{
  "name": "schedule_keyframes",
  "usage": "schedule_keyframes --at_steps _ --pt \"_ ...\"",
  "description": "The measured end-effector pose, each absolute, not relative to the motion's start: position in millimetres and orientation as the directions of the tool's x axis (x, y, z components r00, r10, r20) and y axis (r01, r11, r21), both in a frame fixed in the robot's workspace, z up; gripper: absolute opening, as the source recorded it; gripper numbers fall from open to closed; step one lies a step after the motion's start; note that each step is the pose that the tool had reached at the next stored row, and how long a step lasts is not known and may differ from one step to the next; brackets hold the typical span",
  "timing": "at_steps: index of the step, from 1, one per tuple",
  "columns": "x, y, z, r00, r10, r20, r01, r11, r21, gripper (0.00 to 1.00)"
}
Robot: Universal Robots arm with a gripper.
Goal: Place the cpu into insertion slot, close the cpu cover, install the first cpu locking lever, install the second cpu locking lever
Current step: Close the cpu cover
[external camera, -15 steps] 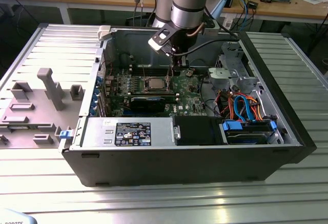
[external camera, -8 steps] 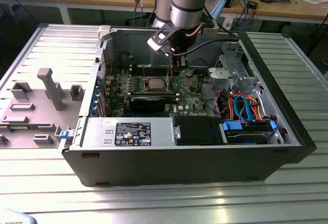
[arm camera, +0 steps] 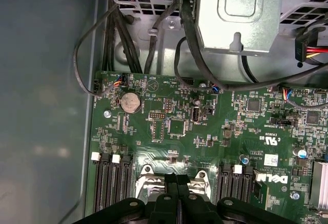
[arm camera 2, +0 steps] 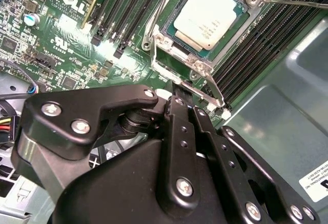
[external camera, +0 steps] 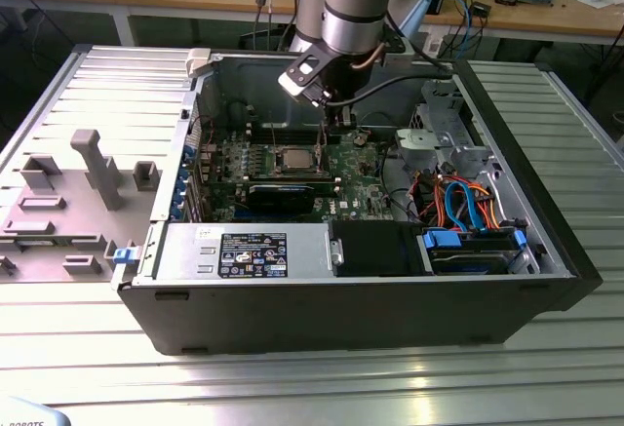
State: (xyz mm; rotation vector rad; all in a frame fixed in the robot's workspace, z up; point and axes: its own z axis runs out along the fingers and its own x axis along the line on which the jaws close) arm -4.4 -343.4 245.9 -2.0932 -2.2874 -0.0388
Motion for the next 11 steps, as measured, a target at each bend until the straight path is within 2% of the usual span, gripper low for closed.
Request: schedule_keyframes --at_steps 11 --pt "-15.4 -343.4 245.7 -0.088 0.995 0.047 0.996 0.089 -0.009 0.11"
